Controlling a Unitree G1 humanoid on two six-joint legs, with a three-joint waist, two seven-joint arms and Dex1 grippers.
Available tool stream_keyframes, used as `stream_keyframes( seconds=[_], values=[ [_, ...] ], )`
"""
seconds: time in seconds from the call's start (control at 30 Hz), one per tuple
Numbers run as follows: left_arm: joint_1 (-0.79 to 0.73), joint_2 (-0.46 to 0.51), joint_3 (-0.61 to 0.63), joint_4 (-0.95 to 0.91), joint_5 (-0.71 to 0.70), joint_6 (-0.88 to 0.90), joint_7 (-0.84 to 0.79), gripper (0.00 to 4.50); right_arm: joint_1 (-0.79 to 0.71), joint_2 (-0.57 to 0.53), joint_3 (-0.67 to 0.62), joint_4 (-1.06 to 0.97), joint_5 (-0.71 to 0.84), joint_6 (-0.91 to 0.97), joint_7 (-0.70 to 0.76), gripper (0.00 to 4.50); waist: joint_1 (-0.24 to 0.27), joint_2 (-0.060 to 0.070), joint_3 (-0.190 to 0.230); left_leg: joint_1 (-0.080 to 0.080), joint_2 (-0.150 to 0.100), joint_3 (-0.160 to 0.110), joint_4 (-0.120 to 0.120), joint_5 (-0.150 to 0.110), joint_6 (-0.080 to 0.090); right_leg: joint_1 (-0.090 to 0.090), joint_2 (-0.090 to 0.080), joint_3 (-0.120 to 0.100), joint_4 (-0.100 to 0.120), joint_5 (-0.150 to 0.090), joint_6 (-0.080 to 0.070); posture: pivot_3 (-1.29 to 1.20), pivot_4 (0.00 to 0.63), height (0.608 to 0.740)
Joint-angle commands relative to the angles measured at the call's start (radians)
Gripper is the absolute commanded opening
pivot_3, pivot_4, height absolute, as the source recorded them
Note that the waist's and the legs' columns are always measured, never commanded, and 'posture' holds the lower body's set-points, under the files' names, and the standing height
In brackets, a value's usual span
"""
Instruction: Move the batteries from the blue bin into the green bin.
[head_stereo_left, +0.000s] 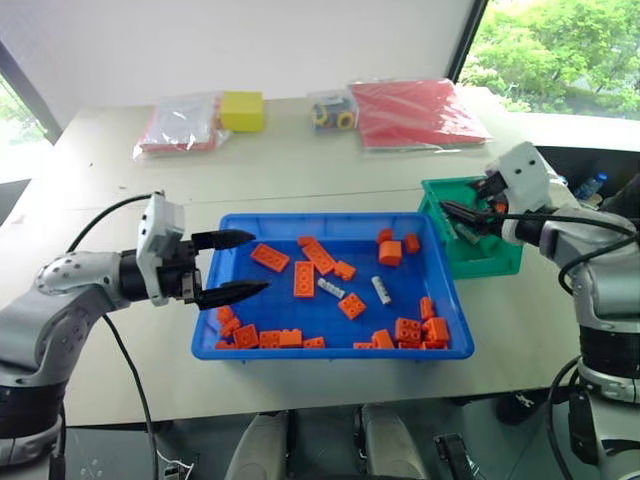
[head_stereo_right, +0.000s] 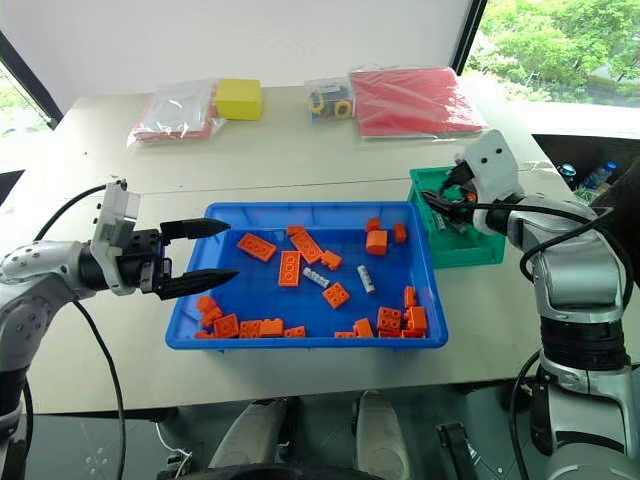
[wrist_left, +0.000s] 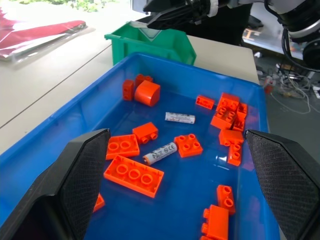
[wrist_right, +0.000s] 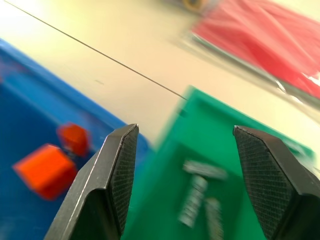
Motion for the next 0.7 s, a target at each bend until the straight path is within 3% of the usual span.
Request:
stream_keyframes(
  seconds=[0.03, 0.23, 0.47, 0.7],
  values=[
    [0.014, 0.024, 0.037, -0.046, -0.024, 0.003, -0.009, 4.5, 0.024, 0.027, 0.099, -0.149, 0.104, 0.087, 0.041, 3.05, 0.001, 0.0, 0.0, 0.0, 0.0, -0.001, 0.0, 0.0, 0.0, 0.0, 0.0, 0.0, 0.0, 0.0, 0.0, 0.0, 0.15, 0.735],
    [0.035, 0.028, 0.031, -0.075, -0.036, 0.005, -0.01, 4.5, 0.065, 0.073, 0.326, -0.155, 0.151, 0.153, 0.06, 3.05, 0.006, 0.0, 0.0, 0.0, 0.0, -0.001, 0.001, 0.0, 0.0, 0.003, -0.001, -0.001, -0.004, -0.002, -0.003, 0.0, 0.15, 0.735],
    [0.043, 0.039, 0.022, -0.086, -0.034, 0.004, -0.035, 4.5, 0.007, 0.176, 0.443, -0.039, 0.136, 0.151, 0.023, 3.05, 0.003, 0.0, 0.0, 0.0, 0.0, -0.002, 0.0, 0.0, 0.0, 0.004, 0.0, -0.001, -0.006, -0.002, -0.003, 0.0, 0.15, 0.735],
    [0.033, 0.035, 0.018, -0.093, -0.035, 0.007, -0.024, 4.5, -0.004, 0.196, 0.525, 0.084, 0.063, 0.072, 0.009, 3.05, 0.004, 0.0, 0.0, 0.001, 0.0, -0.002, 0.0, 0.0, 0.0, 0.005, 0.0, -0.002, -0.008, -0.002, -0.003, 0.0, 0.15, 0.735]
  ],
)
